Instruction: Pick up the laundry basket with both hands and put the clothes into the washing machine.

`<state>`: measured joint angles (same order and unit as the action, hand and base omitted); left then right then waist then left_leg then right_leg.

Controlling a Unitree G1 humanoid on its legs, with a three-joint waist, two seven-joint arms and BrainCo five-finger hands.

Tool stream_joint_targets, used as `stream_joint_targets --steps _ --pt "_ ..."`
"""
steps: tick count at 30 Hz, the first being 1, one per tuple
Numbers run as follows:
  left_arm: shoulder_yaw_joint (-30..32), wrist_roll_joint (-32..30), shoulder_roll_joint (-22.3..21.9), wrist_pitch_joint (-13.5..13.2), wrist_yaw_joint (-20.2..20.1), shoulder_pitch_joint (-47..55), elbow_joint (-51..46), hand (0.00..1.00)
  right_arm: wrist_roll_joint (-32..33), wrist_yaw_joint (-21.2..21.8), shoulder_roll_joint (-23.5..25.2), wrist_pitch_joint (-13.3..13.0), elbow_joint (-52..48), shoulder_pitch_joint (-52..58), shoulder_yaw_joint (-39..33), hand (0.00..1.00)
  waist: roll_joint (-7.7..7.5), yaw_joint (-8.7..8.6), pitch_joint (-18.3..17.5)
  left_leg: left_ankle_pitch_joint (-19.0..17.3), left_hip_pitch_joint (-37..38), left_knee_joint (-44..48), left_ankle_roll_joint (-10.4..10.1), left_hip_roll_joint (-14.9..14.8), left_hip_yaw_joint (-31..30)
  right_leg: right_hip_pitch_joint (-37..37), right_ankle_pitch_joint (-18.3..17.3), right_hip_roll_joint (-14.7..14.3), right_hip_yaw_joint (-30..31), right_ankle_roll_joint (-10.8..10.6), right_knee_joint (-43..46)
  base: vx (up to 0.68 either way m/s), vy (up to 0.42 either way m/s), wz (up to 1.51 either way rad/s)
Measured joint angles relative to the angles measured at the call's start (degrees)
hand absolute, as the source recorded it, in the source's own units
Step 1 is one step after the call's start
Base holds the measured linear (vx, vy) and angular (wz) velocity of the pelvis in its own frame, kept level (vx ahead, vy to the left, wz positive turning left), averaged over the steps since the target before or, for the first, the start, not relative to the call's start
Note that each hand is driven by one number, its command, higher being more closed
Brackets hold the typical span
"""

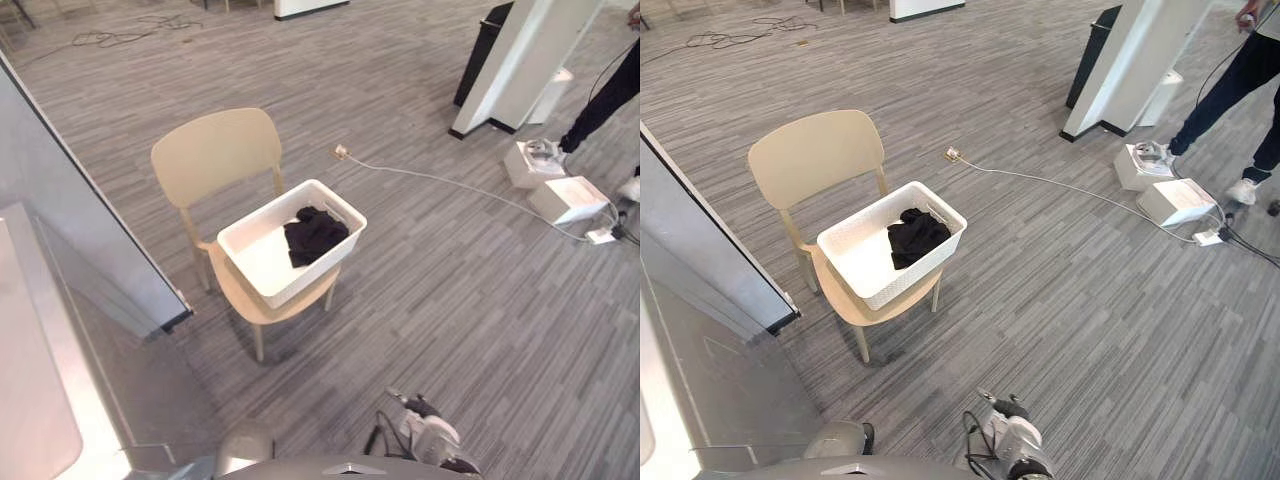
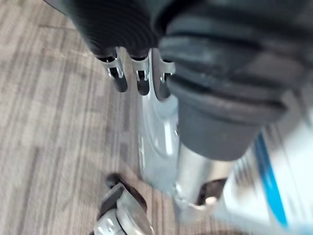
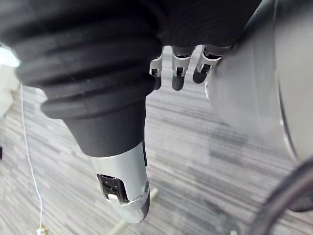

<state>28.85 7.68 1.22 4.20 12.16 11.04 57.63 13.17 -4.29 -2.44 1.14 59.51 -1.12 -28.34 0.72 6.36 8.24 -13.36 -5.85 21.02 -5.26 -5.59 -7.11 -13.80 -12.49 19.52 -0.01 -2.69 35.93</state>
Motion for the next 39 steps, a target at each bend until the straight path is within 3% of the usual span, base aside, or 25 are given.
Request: stream_joint_targets --steps 1,2,3,4,5,6,7,8,9,10,12,13,15,16,17,19,23,26,28,30,32,34,36,39 --pt "0.3 -0.2 0.1 -0.4 0.5 -0.7 0.0 0.0 0.0 0.0 0.3 0.3 0.0 1.4 -2.2 0.0 -0.42 -0.42 -0.4 -1.3 -0.6 1.2 -2.4 -1.3 -2.3 1.3 1.3 0.0 4.7 -0.6 -4.9 0.1 -0.615 0.9" --pt "0.2 -0.4 0.1 -0.8 -0.1 -0.6 -0.6 0.0 0.0 0.0 0.4 0.6 0.2 2.1 -2.7 0.0 -0.65 -0.56 -0.8 -2.0 -1.0 1.9 -3.9 -2.1 -3.3 1.7 2.2 -0.2 5.7 -1.5 -6.8 0.08 -0.724 0.72" --pt "0.2 -0.7 0.7 -1.3 -0.5 -0.6 -1.5 0.0 0.1 -0.1 1.5 1.5 1.0 3.5 -3.3 0.0 -2.36 -0.96 -2.1 -2.8 -1.3 1.9 -7.3 -3.4 -5.3 2.3 5.5 -0.5 5.1 -5.6 -9.9 0.1 -0.836 0.49" --pt "0.8 -1.1 0.7 -1.6 -0.5 -0.6 -1.6 0.0 0.7 0.0 1.5 1.6 2.4 4.1 -5.1 0.0 -2.88 -1.22 -3.9 -3.4 -1.2 1.4 -8.5 -6.6 -7.2 3.1 -2.0 -2.1 1.9 -13.3 -9.1 0.12 -0.992 0.41" --pt "1.3 -1.1 -1.5 -1.5 -0.9 -0.5 -0.7 0.0 0.4 0.0 0.0 1.8 2.4 3.6 -5.6 0.0 -0.23 -1.17 -4.9 -2.5 -1.2 1.6 -6.9 -10.1 -9.3 2.5 -3.7 -5.7 0.3 -10.4 -7.4 0.12 -0.754 0.04" --pt "1.7 -1.0 -3.0 -1.5 -1.4 -0.6 -0.7 0.0 0.0 -0.1 -1.1 1.7 2.6 3.6 -5.7 0.0 0.9 -0.68 -5.5 -1.0 -1.3 3.3 -4.9 -10.7 -10.1 2.1 -4.3 -7.5 0.2 -9.1 -6.6 0.12 -0.627 -0.14" --pt "2.9 -0.8 -5.1 -1.6 -2.0 -0.6 -0.8 0.0 -0.1 -0.1 -2.6 1.5 2.5 3.4 -5.6 0.0 1.69 -0.56 -5.9 4.1 -3.3 6.3 0.8 -11.5 -10.2 2.9 -4.9 -9.8 -0.6 -7.5 -6.8 0.14 -0.559 0.13" --pt "4.6 0.0 -5.1 -1.9 -2.4 -0.8 -0.8 0.0 -0.1 -0.1 -2.9 1.9 3.1 3.5 -5.5 0.0 1.77 -1.06 -5.8 12.3 -6.8 10.8 8.1 -12.7 -8.0 6.1 -4.3 -11.1 -3.7 -5.2 -10.0 0.15 -0.57 0.41" --pt "4.6 0.0 -4.9 -2.0 -2.5 -0.8 -0.7 0.0 0.0 -0.1 -2.9 1.8 3.7 3.6 -5.0 0.0 1.72 -1.1 -5.7 14.7 -8.9 13.2 10.0 -13.9 -5.2 7.8 -3.3 -11.6 -5.3 -4.3 -12.0 0.16 -0.484 0.61" --pt "4.5 0.0 -4.7 -1.9 -2.5 -0.8 -0.5 0.0 0.0 -0.1 -3.0 1.8 4.4 3.6 -4.2 0.0 1.3 -0.94 -5.5 14.7 -10.9 16.4 10.1 -14.6 -1.1 9.4 -2.5 -11.8 -6.7 -3.7 -13.9 0.18 -0.386 0.61" --pt "3.5 0.3 -3.4 -2.0 -2.5 -0.9 -0.5 0.0 0.1 -0.1 -2.7 1.8 4.6 3.6 -3.1 0.0 -0.92 -0.41 -4.3 10.9 -13.1 25.5 10.1 -16.2 20.5 16.4 0.7 -12.0 -11.8 -2.0 -23.0 0.2 -0.347 0.86" --pt "3.5 0.2 -3.1 -2.0 -2.5 -0.9 -0.4 0.0 0.1 -0.1 -2.7 1.6 4.6 3.6 -2.9 0.0 -1.09 -0.43 -4.2 10.1 -12.9 25.6 9.8 -15.8 25.1 17.7 1.4 -12.3 -13.4 -1.8 -25.0 0.19 -0.229 1.14" --pt "2.4 -0.3 -2.9 -1.8 -2.7 -1.9 0.3 0.0 0.4 -0.2 -3.9 1.6 4.7 3.3 -2.9 0.0 -0.85 -0.76 -4.2 6.1 -10.9 17.3 6.3 -10.0 34.4 20.1 2.5 -13.4 -19.0 -1.7 -29.3 0.21 -0.139 1.38" --pt "2.4 -1.4 -2.3 -1.7 -3.0 -3.1 2.0 0.0 0.4 -0.2 -4.0 1.6 4.7 2.9 -4.0 0.0 -1.12 -0.87 -4.0 4.7 -8.5 7.6 5.4 -6.7 37.5 20.0 2.5 -13.3 -22.1 -1.7 -29.8 0.18 -0.075 1.33" --pt "1.9 -1.8 -1.8 -1.5 -3.1 -3.6 2.6 0.0 0.5 -0.2 -4.0 1.6 4.7 2.3 -5.5 0.0 -0.8 -0.98 -3.9 4.8 -6.9 3.3 5.4 -5.1 38.1 20.1 2.5 -13.3 -23.3 -1.7 -29.8 0.13 -0.061 1.31" --pt "1.3 -2.4 -0.6 -1.3 -3.9 -3.5 3.0 0.0 0.6 -0.8 -2.5 1.6 4.7 -0.1 -8.8 0.0 -2.44 -0.73 -2.3 8.9 -5.2 -4.5 8.5 -1.9 41.0 20.0 3.3 -12.3 -25.8 -1.3 -30.2 0.08 -0.044 0.88" --pt "2.7 -2.4 -1.2 -0.3 -3.8 -3.3 4.1 0.0 2.3 -2.1 1.2 1.4 2.1 -2.0 -7.7 0.0 -1.75 1.11 -1.8 9.4 -2.9 -6.8 8.7 -1.1 39.9 23.0 6.2 -13.0 -25.7 -0.9 -32.2 0.04 -0.005 0.23" --pt "2.7 -2.4 -1.5 -0.5 -3.7 -3.6 4.2 0.0 2.9 -2.0 3.8 1.4 1.8 -2.0 -3.4 0.0 -1.26 1.09 -2.2 9.9 0.3 -12.4 8.1 0.9 39.0 23.1 6.5 -12.0 -25.7 -0.8 -29.1 -0.05 0.028 0.01" --pt "1.8 -2.3 -2.2 -0.5 -3.7 -3.9 4.3 0.0 3.1 -1.5 3.5 1.4 1.8 -2.7 -0.5 0.0 0.82 -0.02 -2.1 10.1 2.8 -18.4 7.1 1.4 38.6 14.6 6.2 -9.5 -25.0 -2.2 -11.0 -0.09 0.13 0.09" --pt "-0.2 -2.3 -1.7 -0.4 -3.6 -4.2 4.2 0.0 3.1 -0.9 3.6 1.3 -0.4 -2.6 1.4 0.0 0.13 -0.47 -1.3 10.4 3.8 -18.9 6.9 1.5 38.4 8.7 7.6 -7.4 -21.7 -5.1 3.0 0.01 0.058 0.2" --pt "-2.9 -2.5 0.0 -0.4 -3.5 -5.1 3.4 0.0 3.3 -0.2 3.7 1.0 -2.5 -1.6 2.7 0.0 -1.41 -1.1 -0.5 10.5 4.8 -18.0 6.9 2.3 35.3 3.6 6.9 -6.9 -17.1 -6.2 15.6 0.03 -0.014 0.59" --pt "-5.6 -3.4 1.0 -0.5 -2.9 -6.5 1.5 0.0 3.4 0.0 3.2 0.5 -2.5 0.3 2.5 0.0 -1.96 -2.67 -0.5 10.6 4.5 -17.9 6.8 2.5 30.1 2.6 2.2 -7.6 -16.7 -5.8 15.0 0.06 -0.083 1.15" --pt "-6.8 -3.4 0.6 -0.7 -2.5 -8.7 1.3 0.0 3.5 -0.1 2.5 0.2 -2.8 1.5 1.9 0.0 -1.84 -3.58 -0.4 10.6 4.1 -18.0 6.8 3.1 26.5 2.4 0.6 -5.9 -16.9 -5.3 11.7 0.07 -0.097 1.24" --pt "-9.1 -3.4 -1.5 -1.2 -2.5 -10.9 0.2 0.0 4.4 -0.2 2.4 0.3 -2.5 3.4 -1.3 0.0 -1.51 -3.62 -0.3 10.9 3.6 -17.9 6.3 3.1 22.2 4.1 0.0 -2.6 -15.9 -4.5 0.7 0.13 -0.179 1.04"
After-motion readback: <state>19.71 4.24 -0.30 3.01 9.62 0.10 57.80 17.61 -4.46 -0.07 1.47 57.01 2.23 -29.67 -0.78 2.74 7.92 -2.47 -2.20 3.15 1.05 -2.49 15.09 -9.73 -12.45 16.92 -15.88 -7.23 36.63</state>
